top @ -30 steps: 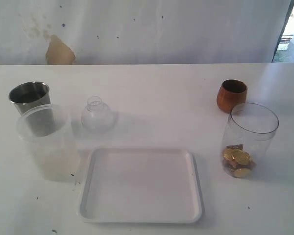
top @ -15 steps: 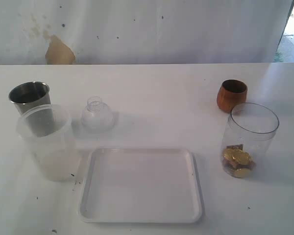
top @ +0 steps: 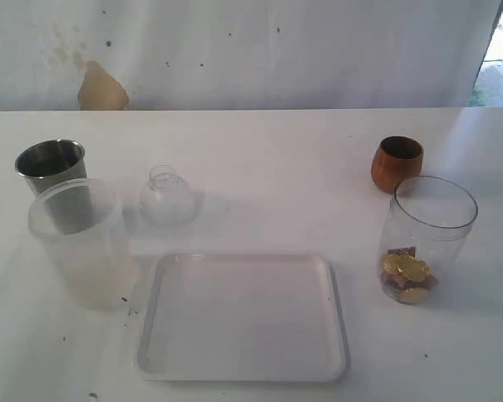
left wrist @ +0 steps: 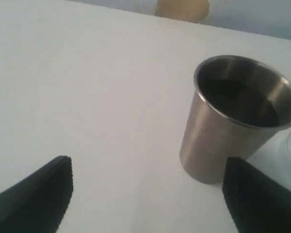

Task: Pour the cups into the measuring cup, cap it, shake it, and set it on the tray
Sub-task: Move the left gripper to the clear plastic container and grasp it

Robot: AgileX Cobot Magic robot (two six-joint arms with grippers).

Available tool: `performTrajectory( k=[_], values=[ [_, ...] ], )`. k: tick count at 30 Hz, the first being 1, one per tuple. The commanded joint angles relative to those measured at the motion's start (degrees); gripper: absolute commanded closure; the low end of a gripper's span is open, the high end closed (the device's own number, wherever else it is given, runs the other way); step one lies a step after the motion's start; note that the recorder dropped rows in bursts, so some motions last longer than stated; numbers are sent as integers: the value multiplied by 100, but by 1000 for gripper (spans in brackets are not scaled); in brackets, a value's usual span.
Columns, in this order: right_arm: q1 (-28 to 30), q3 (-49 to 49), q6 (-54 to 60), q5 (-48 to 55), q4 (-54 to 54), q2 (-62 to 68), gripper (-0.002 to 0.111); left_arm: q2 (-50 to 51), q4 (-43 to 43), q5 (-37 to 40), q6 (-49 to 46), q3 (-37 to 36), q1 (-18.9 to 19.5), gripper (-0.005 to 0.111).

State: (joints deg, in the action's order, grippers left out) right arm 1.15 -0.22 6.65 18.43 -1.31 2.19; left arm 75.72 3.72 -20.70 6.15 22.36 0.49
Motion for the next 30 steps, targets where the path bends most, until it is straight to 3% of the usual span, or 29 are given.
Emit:
performTrajectory(
  k=[1, 5, 8, 10, 15, 22, 30],
  values=[
    [6, 22, 22, -43, -13, -39, 108, 14, 50, 1290, 613, 691, 11, 27],
    [6, 22, 22, -43, -13, -39, 108, 18, 50, 3430, 649, 1779, 0, 27],
    [6, 22, 22, -43, -13, -39, 108, 18, 359, 4743, 174, 2524, 0, 27],
    [6, 22, 22, -43, -13, -39, 108, 18, 977, 5678, -447, 2987, 0, 27],
    [6, 22, 22, -43, -13, -39, 108, 45, 2862, 7046, -1988, 3544, -10, 28],
    [6, 22, 22, -43, -13, -39, 108, 470, 2022, 7490, -1625, 3395, -303, 42],
    [6, 22, 22, -43, -13, -39, 108, 849, 2154, 6506, -1636, 3329, -728, 42]
  ],
)
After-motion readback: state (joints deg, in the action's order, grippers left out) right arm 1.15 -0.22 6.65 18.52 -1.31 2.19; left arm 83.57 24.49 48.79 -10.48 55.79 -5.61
